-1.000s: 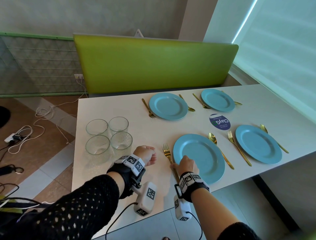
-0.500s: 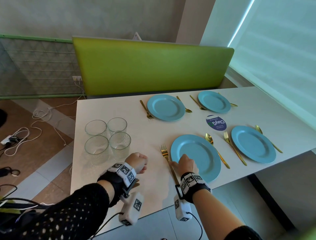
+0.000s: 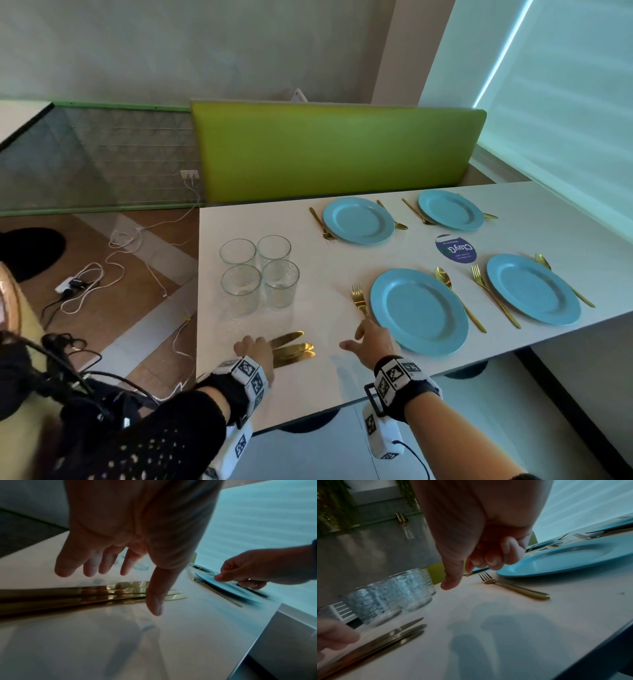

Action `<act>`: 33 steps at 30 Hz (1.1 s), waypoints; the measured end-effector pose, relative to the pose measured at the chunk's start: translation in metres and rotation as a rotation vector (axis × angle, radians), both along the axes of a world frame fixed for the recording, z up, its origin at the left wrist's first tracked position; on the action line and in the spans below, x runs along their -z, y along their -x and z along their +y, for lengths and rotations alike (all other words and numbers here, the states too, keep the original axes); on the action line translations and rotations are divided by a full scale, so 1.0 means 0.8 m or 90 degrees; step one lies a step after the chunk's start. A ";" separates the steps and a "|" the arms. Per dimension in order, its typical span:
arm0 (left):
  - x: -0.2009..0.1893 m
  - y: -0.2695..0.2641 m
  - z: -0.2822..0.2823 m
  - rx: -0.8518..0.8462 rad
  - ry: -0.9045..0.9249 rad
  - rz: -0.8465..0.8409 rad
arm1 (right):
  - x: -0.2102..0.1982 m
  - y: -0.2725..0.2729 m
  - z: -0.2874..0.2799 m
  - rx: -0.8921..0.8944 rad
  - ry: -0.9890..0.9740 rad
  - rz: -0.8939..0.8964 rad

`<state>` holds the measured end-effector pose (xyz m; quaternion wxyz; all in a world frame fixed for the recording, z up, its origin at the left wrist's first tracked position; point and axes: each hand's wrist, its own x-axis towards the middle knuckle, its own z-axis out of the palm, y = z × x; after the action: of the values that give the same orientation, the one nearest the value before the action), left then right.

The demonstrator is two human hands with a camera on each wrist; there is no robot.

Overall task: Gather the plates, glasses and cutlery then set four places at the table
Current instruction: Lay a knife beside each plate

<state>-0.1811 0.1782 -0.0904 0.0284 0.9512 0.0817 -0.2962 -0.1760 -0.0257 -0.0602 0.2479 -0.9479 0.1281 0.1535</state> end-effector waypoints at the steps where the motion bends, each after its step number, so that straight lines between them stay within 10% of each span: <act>1: 0.003 0.004 0.004 -0.003 -0.002 -0.007 | 0.003 0.004 0.005 -0.015 -0.004 0.004; 15: 0.001 0.004 0.031 0.144 -0.004 -0.073 | 0.037 0.032 0.035 -0.064 0.036 0.089; 33: 0.029 -0.014 0.032 0.065 0.024 -0.036 | 0.046 0.014 0.058 -0.089 0.012 0.105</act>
<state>-0.1700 0.2037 -0.1133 0.0336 0.9613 0.0270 -0.2721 -0.1871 0.0204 -0.0971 0.2166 -0.9409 0.0832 0.2469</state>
